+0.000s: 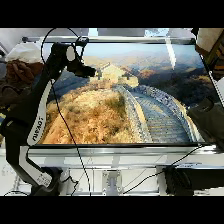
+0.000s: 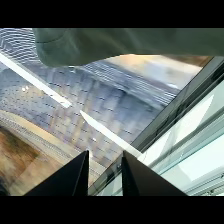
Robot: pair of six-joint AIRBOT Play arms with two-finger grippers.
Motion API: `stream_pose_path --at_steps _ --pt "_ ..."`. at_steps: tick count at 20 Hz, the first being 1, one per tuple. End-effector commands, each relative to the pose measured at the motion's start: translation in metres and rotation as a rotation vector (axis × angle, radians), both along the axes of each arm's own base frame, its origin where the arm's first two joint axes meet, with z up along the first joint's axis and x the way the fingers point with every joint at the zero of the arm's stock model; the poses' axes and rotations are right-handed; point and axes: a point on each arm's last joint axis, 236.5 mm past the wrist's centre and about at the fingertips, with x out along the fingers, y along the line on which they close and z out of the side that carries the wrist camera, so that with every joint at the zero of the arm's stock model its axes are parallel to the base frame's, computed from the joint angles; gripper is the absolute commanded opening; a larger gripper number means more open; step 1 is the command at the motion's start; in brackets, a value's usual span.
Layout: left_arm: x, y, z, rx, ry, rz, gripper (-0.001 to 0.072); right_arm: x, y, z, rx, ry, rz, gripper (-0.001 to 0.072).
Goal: Fold the shirts.
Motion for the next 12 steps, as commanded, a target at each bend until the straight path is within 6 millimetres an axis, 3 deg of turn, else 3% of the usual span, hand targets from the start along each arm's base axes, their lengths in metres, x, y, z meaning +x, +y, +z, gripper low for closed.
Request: stream_pose_path --at_steps 1,12 --pt "0.011 -0.004 0.007 -0.021 -0.055 0.001 0.0139 0.001 0.0 0.001 0.004 0.002 -0.009 0.025" --pt "0.026 -0.007 0.017 -0.04 -0.128 0.002 0.0139 0.001 0.0 0.001 0.017 0.016 -0.045 0.025"
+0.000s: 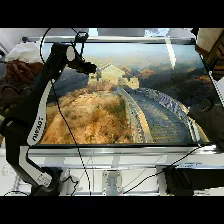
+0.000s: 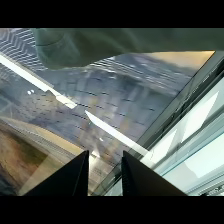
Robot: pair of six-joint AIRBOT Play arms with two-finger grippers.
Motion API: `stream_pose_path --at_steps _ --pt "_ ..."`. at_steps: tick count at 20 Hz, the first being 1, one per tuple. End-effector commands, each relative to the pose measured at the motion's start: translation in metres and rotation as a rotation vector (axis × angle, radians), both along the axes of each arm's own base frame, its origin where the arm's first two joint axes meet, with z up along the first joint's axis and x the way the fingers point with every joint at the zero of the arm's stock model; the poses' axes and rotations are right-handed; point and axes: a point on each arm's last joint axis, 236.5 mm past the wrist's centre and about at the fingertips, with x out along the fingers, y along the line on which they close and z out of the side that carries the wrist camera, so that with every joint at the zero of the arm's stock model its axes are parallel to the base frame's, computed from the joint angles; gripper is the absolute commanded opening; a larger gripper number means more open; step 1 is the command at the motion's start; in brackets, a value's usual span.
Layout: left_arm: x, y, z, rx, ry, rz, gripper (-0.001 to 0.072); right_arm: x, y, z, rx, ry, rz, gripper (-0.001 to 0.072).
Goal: Fold the shirts.
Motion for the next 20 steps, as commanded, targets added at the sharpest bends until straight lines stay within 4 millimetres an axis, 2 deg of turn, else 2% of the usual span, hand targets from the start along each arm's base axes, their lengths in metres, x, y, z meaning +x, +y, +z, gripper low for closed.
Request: stream_pose_path --at_steps 1,2,3,6,8,10,12,13,15,16,17,20 --pt "0.005 0.0 0.003 -0.003 -0.023 0.001 0.0139 0.001 -0.001 0.0 -0.004 -0.001 -0.004 0.025" --pt "0.006 -0.001 0.005 -0.005 -0.031 0.001 0.0139 0.004 -0.006 -0.001 -0.023 -0.009 -0.015 0.025" --pt "0.008 -0.001 0.006 -0.009 -0.043 0.001 0.0138 0.01 -0.019 -0.003 -0.077 -0.032 -0.046 0.025" --pt "0.01 0.003 0.007 0.011 -0.051 0.001 0.0138 0.035 -0.071 -0.004 -0.278 -0.113 -0.153 0.025" --pt "0.013 0.014 0.006 0.066 -0.064 0.011 0.0138 0.043 -0.098 0.0 -0.376 -0.15 -0.207 0.025" --pt "0.019 0.034 0.008 0.148 -0.093 0.029 0.0138 0.048 -0.114 0.005 -0.435 -0.18 -0.246 0.025" --pt "0.032 0.073 0.018 0.29 -0.151 0.073 0.0138 0.051 -0.122 0.007 -0.463 -0.195 -0.263 0.025" --pt "0.039 0.1 0.024 0.373 -0.178 0.106 0.0137 0.051 -0.126 0.009 -0.476 -0.2 -0.271 0.025" --pt "0.046 0.166 0.037 0.489 -0.197 0.226 0.0137 0.052 -0.129 0.01 -0.488 -0.205 -0.277 0.025" --pt "0.044 0.197 0.038 0.497 -0.185 0.308 0.0132 0.052 -0.127 0.009 -0.484 -0.204 -0.274 0.025" --pt "0.039 0.231 0.035 0.483 -0.151 0.399 0.0063 0.053 -0.123 0.008 -0.468 -0.201 -0.266 0.0249" --pt "0.016 0.312 0.015 0.371 -0.034 0.584 0.0063 0.056 -0.09 0.003 -0.37 -0.181 -0.18 0.025"
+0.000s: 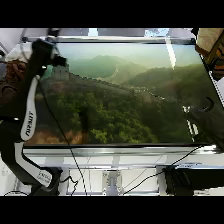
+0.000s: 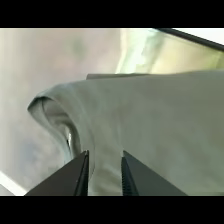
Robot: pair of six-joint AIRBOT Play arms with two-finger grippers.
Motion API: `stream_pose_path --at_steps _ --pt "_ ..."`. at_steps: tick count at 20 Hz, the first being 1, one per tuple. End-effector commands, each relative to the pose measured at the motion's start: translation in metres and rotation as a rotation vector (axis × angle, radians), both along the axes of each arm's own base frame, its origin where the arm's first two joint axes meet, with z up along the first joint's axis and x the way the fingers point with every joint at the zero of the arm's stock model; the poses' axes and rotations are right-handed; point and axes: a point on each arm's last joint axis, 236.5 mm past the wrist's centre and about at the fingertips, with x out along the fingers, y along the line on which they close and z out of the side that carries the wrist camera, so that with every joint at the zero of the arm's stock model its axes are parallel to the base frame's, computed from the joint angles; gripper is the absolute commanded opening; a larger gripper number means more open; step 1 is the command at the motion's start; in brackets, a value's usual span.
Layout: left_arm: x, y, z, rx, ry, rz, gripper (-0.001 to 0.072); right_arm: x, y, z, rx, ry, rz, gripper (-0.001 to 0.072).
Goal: Fold the shirts.
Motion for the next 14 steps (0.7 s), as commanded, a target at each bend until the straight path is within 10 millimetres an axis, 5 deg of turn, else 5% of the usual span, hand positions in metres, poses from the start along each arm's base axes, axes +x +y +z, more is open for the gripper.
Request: stream_pose_path --at_steps 1,2,3,7,8,10,14 --pt "-0.029 0.096 -0.015 -0.12 0.038 0.24 0.0129 0.006 0.037 -0.004 0.084 0.034 0.127 0.025" --pt "-0.037 0.118 -0.022 -0.194 0.038 0.296 0.0325 0.011 0.054 -0.006 0.112 0.049 0.189 0.0252" --pt "-0.044 0.137 -0.026 -0.269 0.03 0.346 0.0411 0.019 0.075 -0.007 0.147 0.067 0.258 0.0262" --pt "-0.069 0.195 -0.055 -0.531 0.023 0.472 0.0416 0.062 0.163 -0.011 0.194 0.159 0.566 0.0387" --pt "-0.07 0.2 -0.063 -0.596 0.023 0.472 0.0417 0.076 0.185 -0.015 0.171 0.193 0.639 0.0388" --pt "-0.067 0.202 -0.083 -0.694 0.034 0.447 0.0487 0.103 0.214 -0.024 0.054 0.272 0.756 0.0513" --pt "-0.065 0.202 -0.144 -0.712 0.135 0.431 0.0501 0.151 0.262 -0.032 -0.161 0.338 0.878 0.0512"
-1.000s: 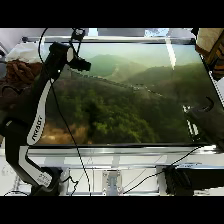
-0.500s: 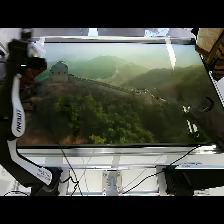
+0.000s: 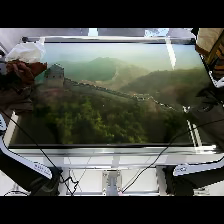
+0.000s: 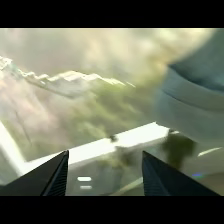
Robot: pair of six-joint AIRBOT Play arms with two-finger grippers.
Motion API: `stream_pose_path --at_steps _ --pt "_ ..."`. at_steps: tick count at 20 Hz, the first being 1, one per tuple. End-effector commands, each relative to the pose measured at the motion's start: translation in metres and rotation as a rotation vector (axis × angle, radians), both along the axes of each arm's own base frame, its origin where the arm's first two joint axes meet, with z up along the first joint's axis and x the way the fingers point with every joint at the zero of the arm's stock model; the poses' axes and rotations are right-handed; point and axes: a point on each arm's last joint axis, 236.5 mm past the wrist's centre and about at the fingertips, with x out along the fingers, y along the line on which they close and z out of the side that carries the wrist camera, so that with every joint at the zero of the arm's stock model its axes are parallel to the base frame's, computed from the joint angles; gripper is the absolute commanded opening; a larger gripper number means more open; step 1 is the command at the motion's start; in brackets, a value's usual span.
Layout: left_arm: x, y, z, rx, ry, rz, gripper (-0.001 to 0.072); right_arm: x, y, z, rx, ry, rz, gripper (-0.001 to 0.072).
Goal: Fold the shirts.
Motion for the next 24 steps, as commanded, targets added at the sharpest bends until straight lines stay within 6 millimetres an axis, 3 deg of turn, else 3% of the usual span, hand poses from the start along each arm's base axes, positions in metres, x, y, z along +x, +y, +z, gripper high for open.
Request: stream_pose_path --at_steps 1,4,5,6,7,8,10,13,14,16,20,24 --pt "0.003 -0.004 -0.054 -0.095 0.043 -0.028 0.0501 0.036 0.05 -0.005 -0.154 -0.014 0.166 0.0512" --pt "0.003 -0.022 -0.106 -0.174 0.106 -0.049 0.0483 0.045 0.077 -0.006 -0.199 -0.012 0.252 0.0512" --pt "0.008 -0.033 -0.114 -0.211 0.097 -0.075 0.0427 0.045 0.08 -0.006 -0.217 -0.005 0.269 0.0511" --pt "0.014 -0.042 -0.117 -0.24 0.076 -0.103 0.026 0.045 0.082 -0.006 -0.222 0.0 0.275 0.0511" --pt "0.024 -0.05 -0.114 -0.266 0.033 -0.115 0.0102 0.044 0.084 -0.007 -0.221 0.002 0.28 0.0511" --pt "0.033 -0.056 -0.107 -0.294 -0.01 -0.113 0.0012 0.044 0.084 -0.007 -0.219 0.005 0.279 0.0511" --pt "0.056 -0.082 -0.076 -0.397 -0.123 -0.156 0.0011 0.043 0.082 -0.007 -0.225 0.009 0.276 0.0511" --pt "0.089 -0.139 0.002 -0.584 -0.332 -0.249 0.0011 0.051 0.076 -0.005 -0.252 -0.022 0.269 0.051" --pt "0.098 -0.167 0.044 -0.646 -0.438 -0.315 0.001 0.059 0.075 -0.003 -0.264 -0.056 0.263 0.0506" --pt "0.1 -0.227 0.132 -0.716 -0.618 -0.464 0.0009 0.077 0.074 0.002 -0.281 -0.132 0.259 0.0408" --pt "0.056 -0.361 0.269 -0.635 -0.795 -0.727 0.0009 0.103 0.068 0.012 -0.322 -0.247 0.241 0.0397" --pt "-0.01 -0.497 0.373 -0.651 -1.006 -0.882 0.0008 0.118 0.063 0.02 -0.349 -0.314 0.225 0.0397"
